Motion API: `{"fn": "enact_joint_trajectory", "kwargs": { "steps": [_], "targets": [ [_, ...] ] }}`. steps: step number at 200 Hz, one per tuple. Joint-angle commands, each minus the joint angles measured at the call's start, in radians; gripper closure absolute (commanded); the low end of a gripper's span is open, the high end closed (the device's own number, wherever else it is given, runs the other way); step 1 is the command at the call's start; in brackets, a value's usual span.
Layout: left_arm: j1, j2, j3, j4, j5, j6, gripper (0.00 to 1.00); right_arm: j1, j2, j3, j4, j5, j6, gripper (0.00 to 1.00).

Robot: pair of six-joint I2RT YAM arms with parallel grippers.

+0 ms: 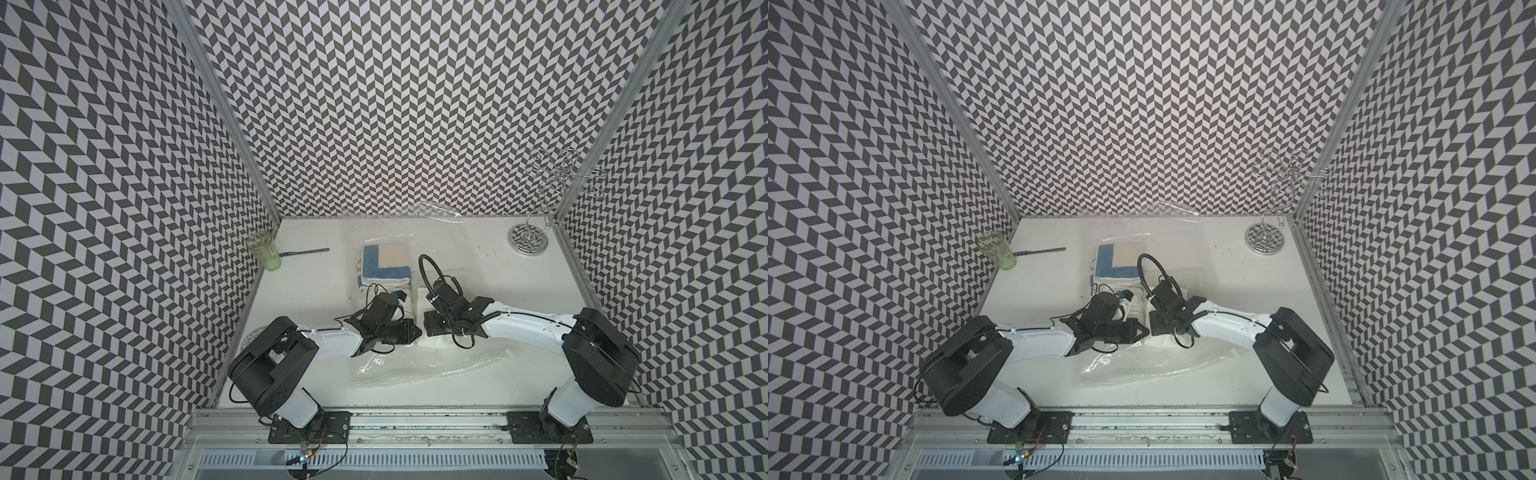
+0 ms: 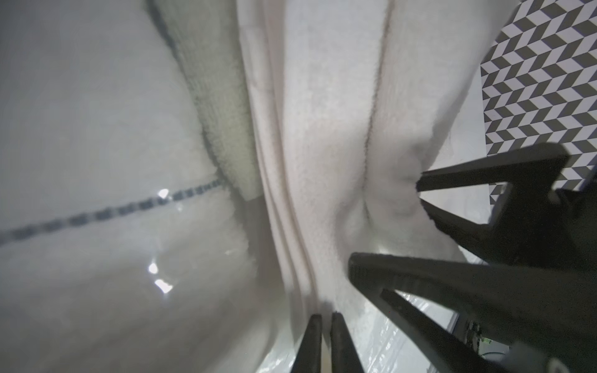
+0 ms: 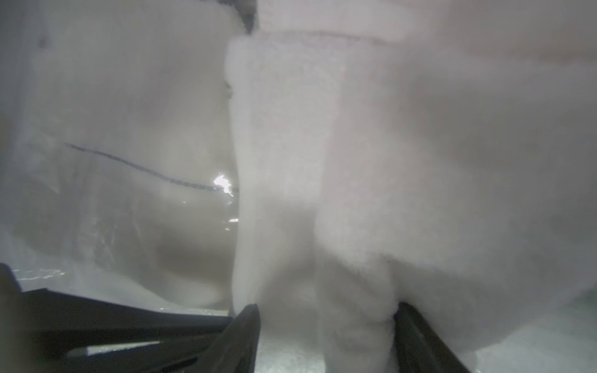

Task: Place the folded towel into the vacuum bag
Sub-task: Pick up the towel from the vacuum bag.

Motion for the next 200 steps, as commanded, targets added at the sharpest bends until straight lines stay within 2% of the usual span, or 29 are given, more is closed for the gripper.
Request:
{"fn": "enact_joint_trajectory", "kwargs": {
  "steps": [1, 17, 48, 91, 123, 145, 177, 200],
  "targets": [
    [-0.001, -0.069, 0.004, -0.024, -0.007, 0.03, 0.89, 0.007, 0.062, 0.011, -0.003, -0.012, 0.022, 0.23],
    [0.01, -0.114, -0.009, -0.048, -0.001, 0.029, 0.89, 0.022, 0.092, 0.029, -0.017, -0.009, 0.033, 0.18],
    [0.036, -0.239, -0.02, -0.153, -0.021, 0.053, 0.89, 0.046, 0.159, 0.055, -0.054, 0.024, 0.062, 0.16],
    [0.097, -0.378, -0.015, -0.274, -0.055, 0.092, 0.88, 0.095, 0.316, 0.137, -0.205, 0.181, 0.07, 0.17],
    [0.108, -0.405, 0.009, -0.3, -0.055, 0.106, 0.88, 0.096, 0.345, 0.17, -0.254, 0.252, 0.064, 0.32],
    [0.108, -0.404, 0.011, -0.309, -0.054, 0.11, 0.88, 0.092, 0.309, 0.163, -0.261, 0.316, 0.045, 0.46],
    [0.105, -0.4, 0.016, -0.322, -0.059, 0.12, 0.86, 0.083, 0.205, 0.154, -0.248, 0.358, -0.003, 0.76],
    [0.094, -0.393, 0.031, -0.331, -0.063, 0.129, 0.85, 0.059, 0.124, 0.146, -0.249, 0.356, -0.046, 0.87]
  ]
}}
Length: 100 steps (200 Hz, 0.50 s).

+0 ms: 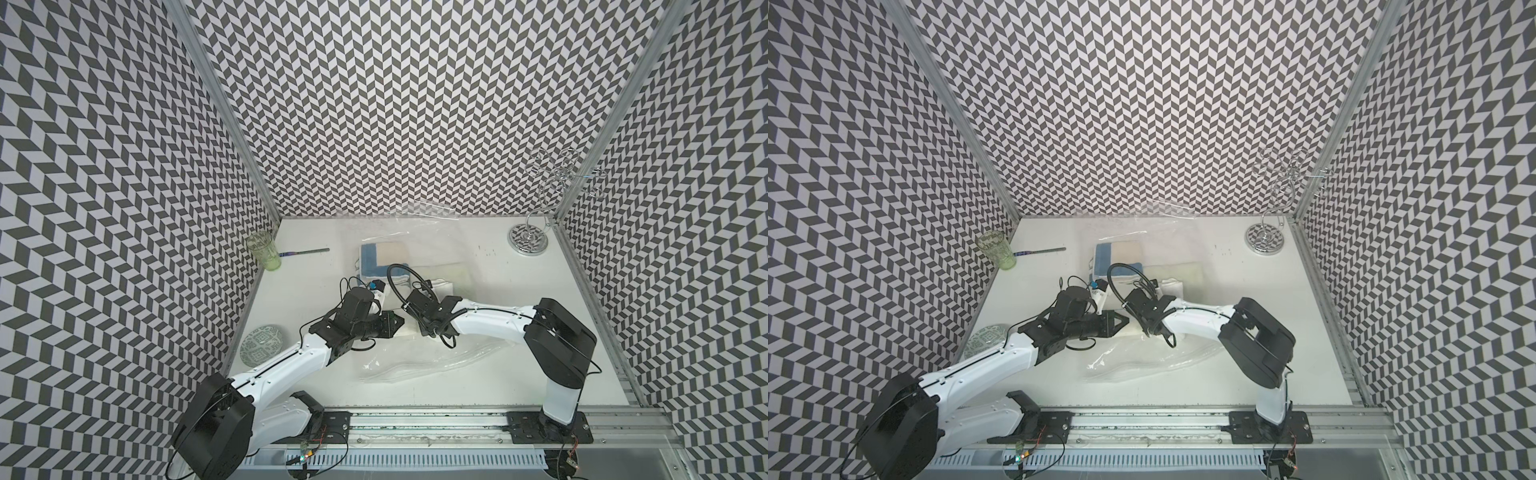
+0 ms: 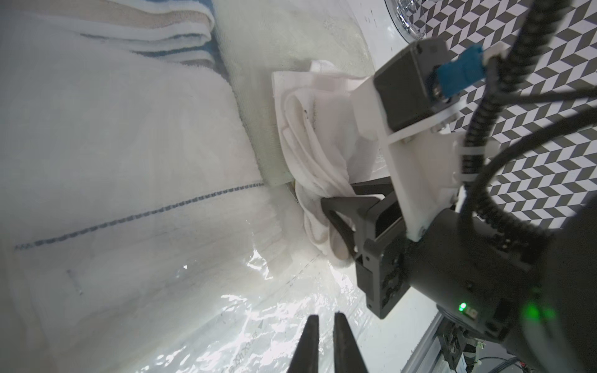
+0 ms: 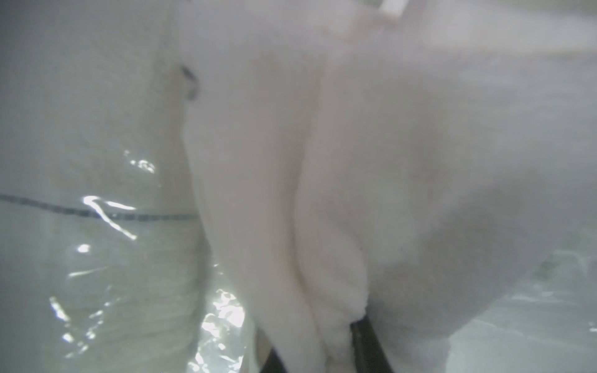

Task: Place the folded towel into the vacuum bag
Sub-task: Pick up the towel from the vacuum bag.

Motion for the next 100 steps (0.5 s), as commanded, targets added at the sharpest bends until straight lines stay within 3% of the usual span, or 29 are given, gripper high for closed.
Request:
{"fn": "enact_joint_trajectory", "kwargs": {
  "steps": [1, 65, 100],
  "targets": [
    [-0.01, 0.002, 0.046, -0.027, -0.013, 0.029, 0.85, -0.038, -0.064, -0.038, -0.062, -0.004, -0.047, 0.87],
    [-0.063, 0.027, 0.057, -0.013, -0.027, 0.015, 0.83, -0.1, -0.354, -0.113, -0.096, -0.065, -0.138, 0.92],
    [-0.095, 0.067, 0.046, 0.025, -0.025, -0.005, 0.83, -0.07, -0.453, -0.163, -0.089, -0.291, -0.103, 0.93]
  ]
}}
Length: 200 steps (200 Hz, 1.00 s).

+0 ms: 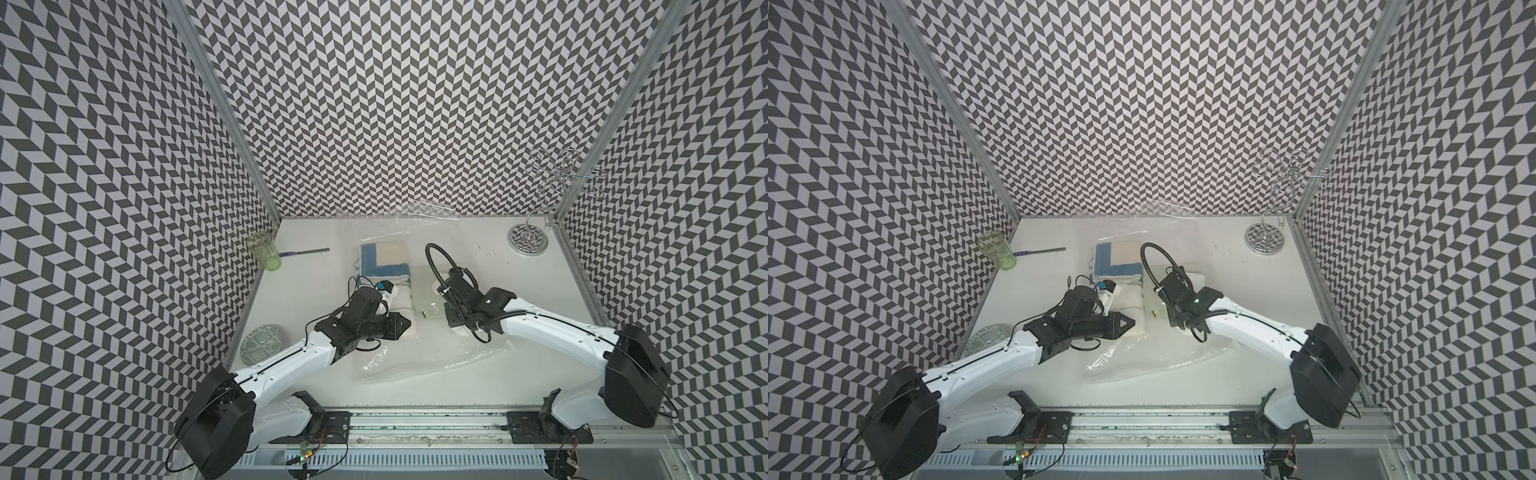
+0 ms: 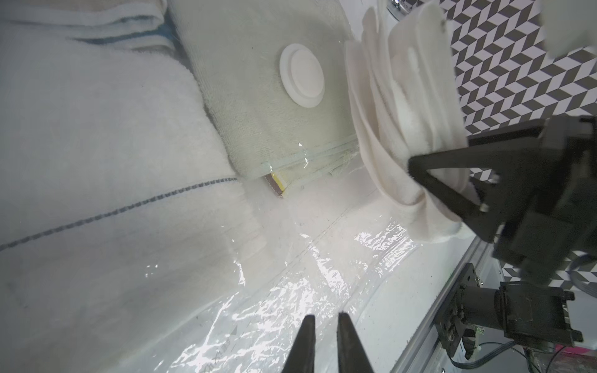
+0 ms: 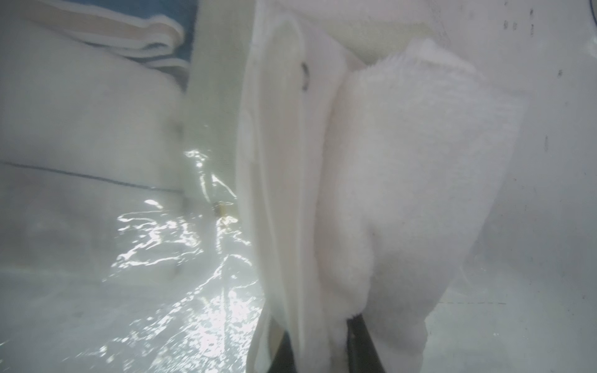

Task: Place the folded towel into the vacuum bag
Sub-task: Pick up the towel from the vacuum bag.

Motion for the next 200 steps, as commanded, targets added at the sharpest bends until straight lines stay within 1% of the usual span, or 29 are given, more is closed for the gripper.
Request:
{"fn": "enact_joint_trajectory", "kwargs": {
  "steps": [1, 24, 38, 46, 67, 81, 97, 114, 139, 152, 174, 200],
  "targets": [
    [-0.026, 0.029, 0.004, 0.041, -0.01, -0.007, 0.83, 0.034, -0.058, -0.049, 0.018, -0.169, 0.012, 0.93],
    [-0.062, 0.065, -0.007, 0.055, -0.028, -0.012, 0.83, 0.063, -0.084, -0.152, 0.092, -0.251, 0.066, 0.93],
    [-0.075, 0.084, -0.027, 0.068, -0.031, -0.023, 0.83, 0.061, -0.085, -0.206, 0.134, -0.223, 0.085, 0.93],
    [-0.085, 0.09, -0.031, 0.071, -0.035, -0.028, 0.83, 0.053, -0.075, -0.227, 0.155, -0.209, 0.075, 0.94],
    [-0.127, 0.083, -0.007, 0.037, -0.063, -0.009, 0.81, -0.008, -0.022, -0.278, 0.216, -0.208, 0.03, 0.94],
    [-0.166, 0.072, 0.031, -0.004, -0.093, 0.033, 0.76, -0.066, 0.027, -0.304, 0.272, -0.22, -0.005, 0.94],
    [-0.214, 0.072, 0.079, -0.061, -0.134, 0.097, 0.67, -0.128, 0.096, -0.306, 0.316, -0.228, -0.042, 0.95],
    [-0.251, 0.08, 0.112, -0.099, -0.142, 0.148, 0.6, -0.164, 0.167, -0.286, 0.343, -0.19, -0.077, 0.95],
    [-0.28, 0.101, 0.14, -0.115, -0.137, 0.2, 0.53, -0.194, 0.231, -0.228, 0.327, -0.159, -0.12, 0.97],
    [-0.301, 0.127, 0.173, -0.153, -0.156, 0.262, 0.5, -0.194, 0.203, -0.201, 0.303, -0.175, -0.134, 0.97],
    [-0.351, 0.184, 0.25, -0.248, -0.239, 0.357, 0.42, -0.202, 0.081, -0.17, 0.254, -0.237, -0.147, 0.97],
    [-0.396, 0.256, 0.347, -0.372, -0.348, 0.435, 0.35, -0.271, -0.064, -0.164, 0.2, -0.313, -0.141, 0.96]
  ]
}}
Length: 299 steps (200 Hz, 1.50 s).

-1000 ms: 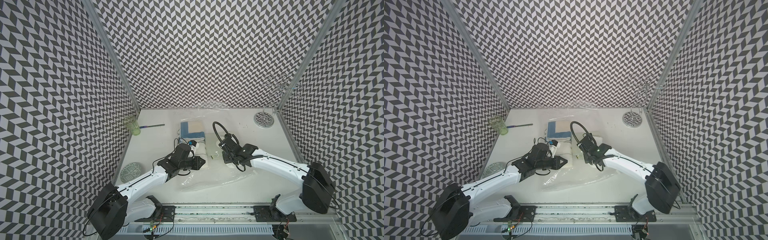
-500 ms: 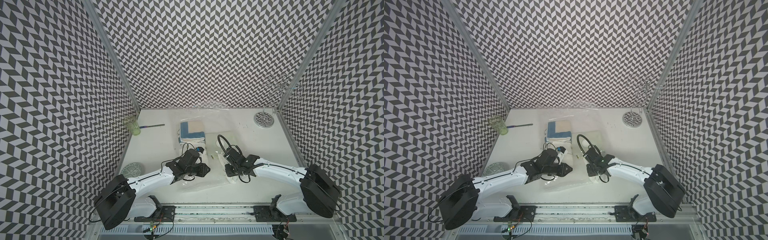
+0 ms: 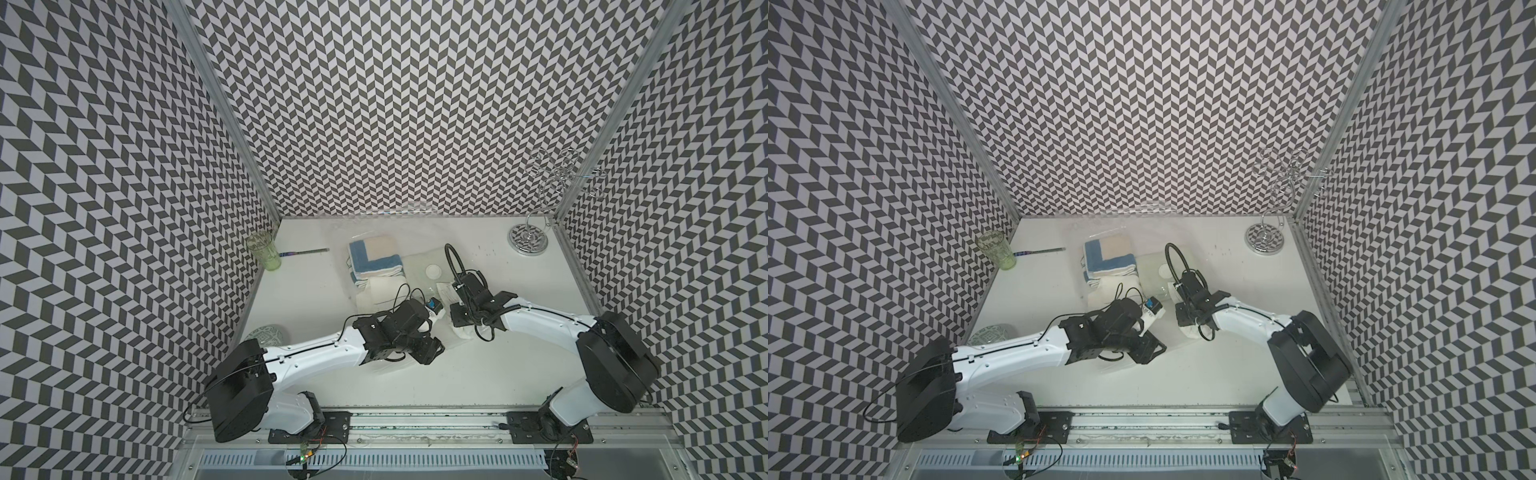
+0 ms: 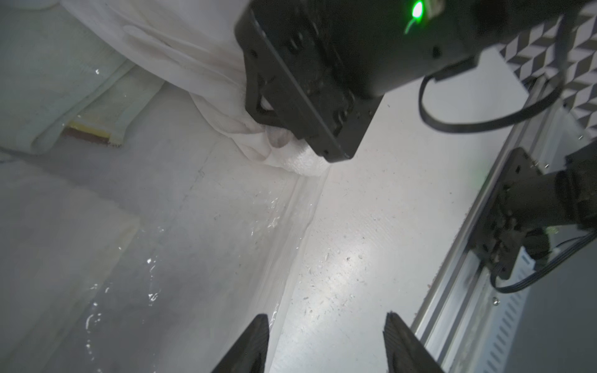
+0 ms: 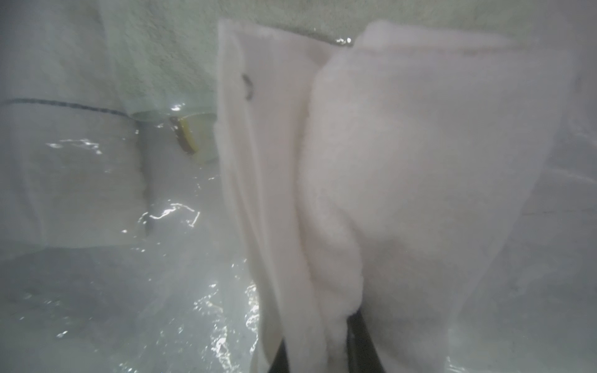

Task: Place the folded towel into the vacuum bag
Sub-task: Pick up the towel from the vacuum bag, then open the vacuum bag at the center of the board.

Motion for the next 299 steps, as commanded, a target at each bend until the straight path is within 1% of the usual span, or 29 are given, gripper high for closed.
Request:
{"fn": "enact_joint_trajectory", "kwargs": {
  "steps": [1, 19, 39, 55, 72, 98, 118, 138, 148, 176, 192, 200, 212, 226, 242, 254, 267, 272, 290, 299],
  "targets": [
    [-0.038, 0.047, 0.082, -0.148, -0.129, 0.124, 0.34, -0.062, -0.138, 0.015, -0.072, -0.074, -0.022, 0.97],
    [-0.069, 0.078, 0.11, -0.195, -0.18, 0.163, 0.27, -0.146, -0.219, -0.013, -0.092, -0.118, -0.022, 0.96],
    [-0.122, 0.118, 0.117, -0.215, -0.224, 0.199, 0.25, -0.239, -0.291, -0.054, -0.096, -0.161, -0.029, 0.96],
    [-0.162, 0.158, 0.126, -0.227, -0.268, 0.218, 0.24, -0.281, -0.331, -0.076, -0.095, -0.164, -0.023, 0.96],
    [-0.181, 0.209, 0.143, -0.247, -0.316, 0.228, 0.23, -0.293, -0.35, -0.083, -0.09, -0.181, -0.013, 0.96],
    [-0.182, 0.265, 0.161, -0.27, -0.465, 0.231, 0.24, -0.297, -0.342, -0.082, -0.09, -0.219, -0.015, 0.96],
    [-0.182, 0.279, 0.165, -0.266, -0.533, 0.235, 0.24, -0.297, -0.34, -0.096, -0.078, -0.236, -0.012, 0.96],
    [-0.178, 0.282, 0.158, -0.256, -0.567, 0.241, 0.25, -0.297, -0.338, -0.112, -0.062, -0.262, -0.005, 0.96],
    [-0.171, 0.283, 0.15, -0.25, -0.567, 0.247, 0.27, -0.296, -0.338, -0.118, -0.057, -0.268, -0.002, 0.95],
    [-0.132, 0.297, 0.124, -0.251, -0.576, 0.247, 0.38, -0.297, -0.338, -0.124, -0.05, -0.278, 0.002, 0.95],
    [-0.115, 0.282, 0.113, -0.244, -0.581, 0.249, 0.43, -0.296, -0.336, -0.123, -0.048, -0.282, 0.003, 0.95],
    [-0.106, 0.272, 0.112, -0.237, -0.578, 0.25, 0.47, -0.297, -0.336, -0.121, -0.049, -0.281, 0.001, 0.95],
    [-0.097, 0.261, 0.112, -0.23, -0.574, 0.252, 0.55, -0.298, -0.336, -0.12, -0.053, -0.278, 0.001, 0.95],
    [-0.088, 0.254, 0.114, -0.222, -0.573, 0.255, 0.68, -0.297, -0.34, -0.118, -0.058, -0.276, 0.002, 0.95],
    [-0.082, 0.257, 0.117, -0.21, -0.572, 0.258, 0.79, -0.296, -0.351, -0.11, -0.077, -0.273, 0.001, 0.95],
    [-0.078, 0.254, 0.125, -0.203, -0.556, 0.249, 0.88, -0.296, -0.364, -0.099, -0.105, -0.285, -0.002, 0.96],
    [-0.063, 0.233, 0.133, -0.191, -0.531, 0.224, 0.97, -0.29, -0.39, -0.076, -0.175, -0.312, 0.005, 0.97],
    [-0.053, 0.216, 0.134, -0.182, -0.508, 0.215, 1.0, -0.277, -0.408, -0.066, -0.204, -0.316, 0.017, 0.98],
    [0.002, 0.13, 0.125, -0.13, -0.426, 0.155, 1.0, -0.172, -0.483, -0.058, -0.275, -0.279, 0.07, 0.98],
    [0.041, 0.08, 0.113, -0.095, -0.362, 0.117, 1.0, -0.112, -0.507, -0.069, -0.305, -0.255, 0.093, 0.98]
  ]
}}
